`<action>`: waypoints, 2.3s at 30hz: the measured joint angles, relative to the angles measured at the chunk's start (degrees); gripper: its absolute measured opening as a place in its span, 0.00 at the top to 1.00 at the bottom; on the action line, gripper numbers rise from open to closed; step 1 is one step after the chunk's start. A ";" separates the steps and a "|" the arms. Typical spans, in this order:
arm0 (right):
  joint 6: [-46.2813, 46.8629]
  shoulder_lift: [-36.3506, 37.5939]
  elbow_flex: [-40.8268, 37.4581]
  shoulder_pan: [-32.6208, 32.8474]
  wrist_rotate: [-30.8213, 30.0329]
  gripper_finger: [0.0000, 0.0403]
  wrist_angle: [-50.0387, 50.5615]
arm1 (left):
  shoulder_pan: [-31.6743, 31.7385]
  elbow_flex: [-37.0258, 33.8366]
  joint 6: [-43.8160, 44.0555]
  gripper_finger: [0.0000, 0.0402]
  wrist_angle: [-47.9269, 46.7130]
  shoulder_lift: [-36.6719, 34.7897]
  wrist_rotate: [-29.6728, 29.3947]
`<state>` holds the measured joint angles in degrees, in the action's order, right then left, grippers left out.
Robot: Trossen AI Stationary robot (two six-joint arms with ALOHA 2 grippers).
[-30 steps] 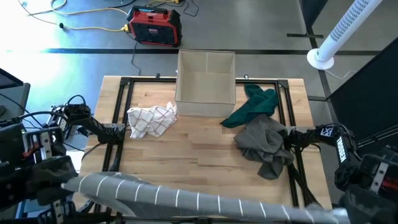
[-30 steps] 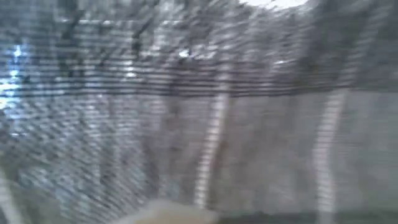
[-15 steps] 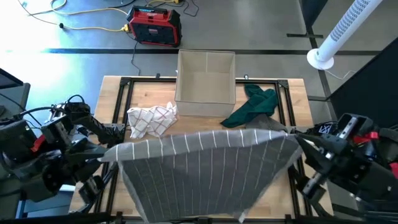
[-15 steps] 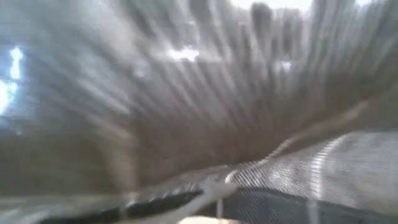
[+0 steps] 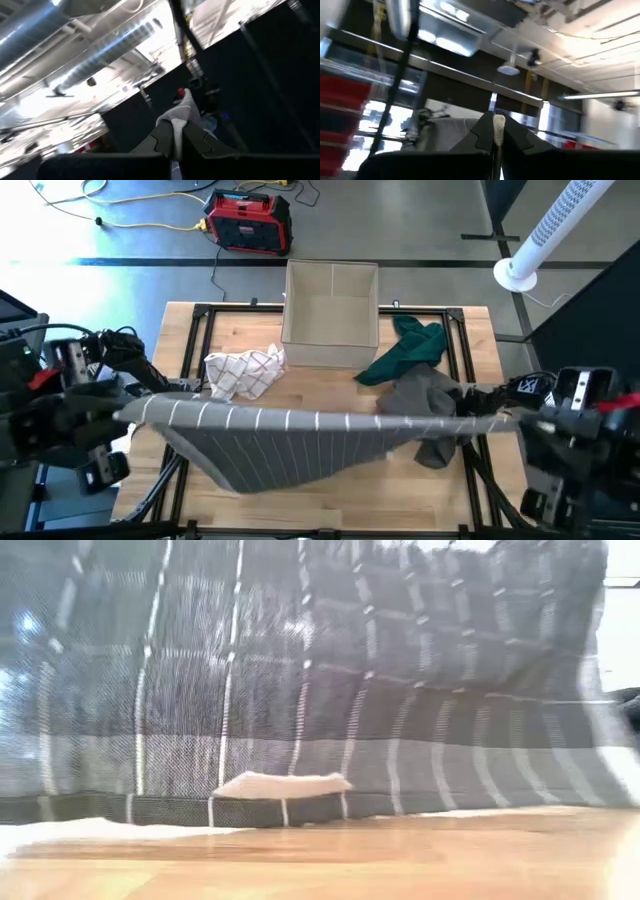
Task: Fold towel
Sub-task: Fold the grey checkered towel
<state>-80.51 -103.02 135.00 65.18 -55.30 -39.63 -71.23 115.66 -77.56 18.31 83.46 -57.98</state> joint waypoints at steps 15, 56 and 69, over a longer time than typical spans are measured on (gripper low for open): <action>23.06 -0.84 -0.07 0.36 16.78 1.00 18.44 | -6.67 -0.11 3.79 1.00 1.19 4.22 5.59; -8.43 1.22 -0.90 -9.68 -15.75 1.00 4.23 | 10.12 7.34 -5.61 1.00 -8.95 5.23 -14.24; 10.75 1.57 -0.91 -18.13 -21.91 1.00 26.06 | 17.77 7.02 39.14 1.00 -55.02 0.43 -11.27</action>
<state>-69.76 -101.46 134.09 47.05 -77.22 -13.57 -53.45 122.67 -38.43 -36.71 83.89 -69.25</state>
